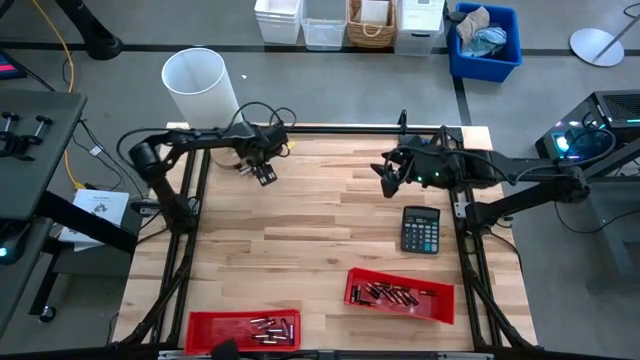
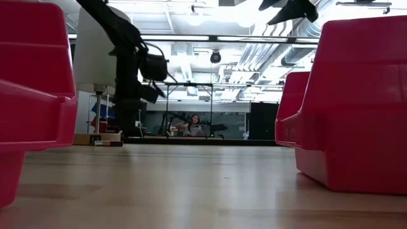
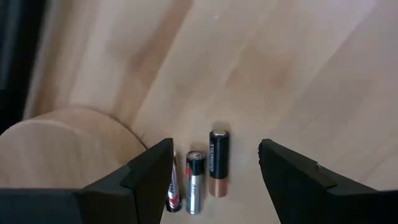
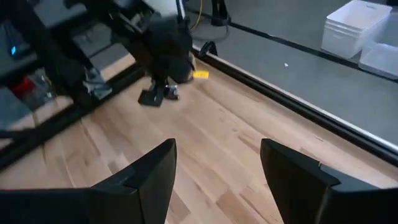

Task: Sort batteries
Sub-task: Put the black-brown battery into the right red bin

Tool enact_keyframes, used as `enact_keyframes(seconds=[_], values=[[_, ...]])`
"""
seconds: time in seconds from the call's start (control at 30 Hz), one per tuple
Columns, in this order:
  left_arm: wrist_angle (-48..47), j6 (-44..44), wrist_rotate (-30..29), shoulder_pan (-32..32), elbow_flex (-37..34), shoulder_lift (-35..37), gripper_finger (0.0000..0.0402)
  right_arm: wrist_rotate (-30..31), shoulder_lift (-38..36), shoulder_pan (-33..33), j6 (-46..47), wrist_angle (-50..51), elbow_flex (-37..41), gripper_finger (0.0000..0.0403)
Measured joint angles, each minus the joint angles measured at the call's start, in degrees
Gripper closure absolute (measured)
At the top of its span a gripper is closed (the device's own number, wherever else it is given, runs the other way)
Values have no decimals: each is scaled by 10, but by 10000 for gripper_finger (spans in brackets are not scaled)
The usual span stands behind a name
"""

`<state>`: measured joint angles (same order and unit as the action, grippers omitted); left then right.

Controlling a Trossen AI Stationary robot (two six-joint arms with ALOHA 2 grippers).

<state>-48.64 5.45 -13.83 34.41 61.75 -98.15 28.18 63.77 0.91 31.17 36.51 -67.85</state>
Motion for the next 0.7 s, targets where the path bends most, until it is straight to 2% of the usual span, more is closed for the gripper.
enact_keyframes(seconds=[0.13,0.27,0.47,0.57,0.7], values=[[-14,61,9,13,18,-39,177,0,0,-6,28,-12,0,176],[-23,99,8,18,22,-44,177,-2,0,-5,48,-12,0,176],[-54,112,30,23,28,-41,178,-3,0,-1,50,-12,0,176],[-67,90,30,15,34,-41,184,-3,0,-1,50,-12,0,176],[-103,68,-31,-2,52,-41,191,-3,0,-1,49,-12,0,176]])
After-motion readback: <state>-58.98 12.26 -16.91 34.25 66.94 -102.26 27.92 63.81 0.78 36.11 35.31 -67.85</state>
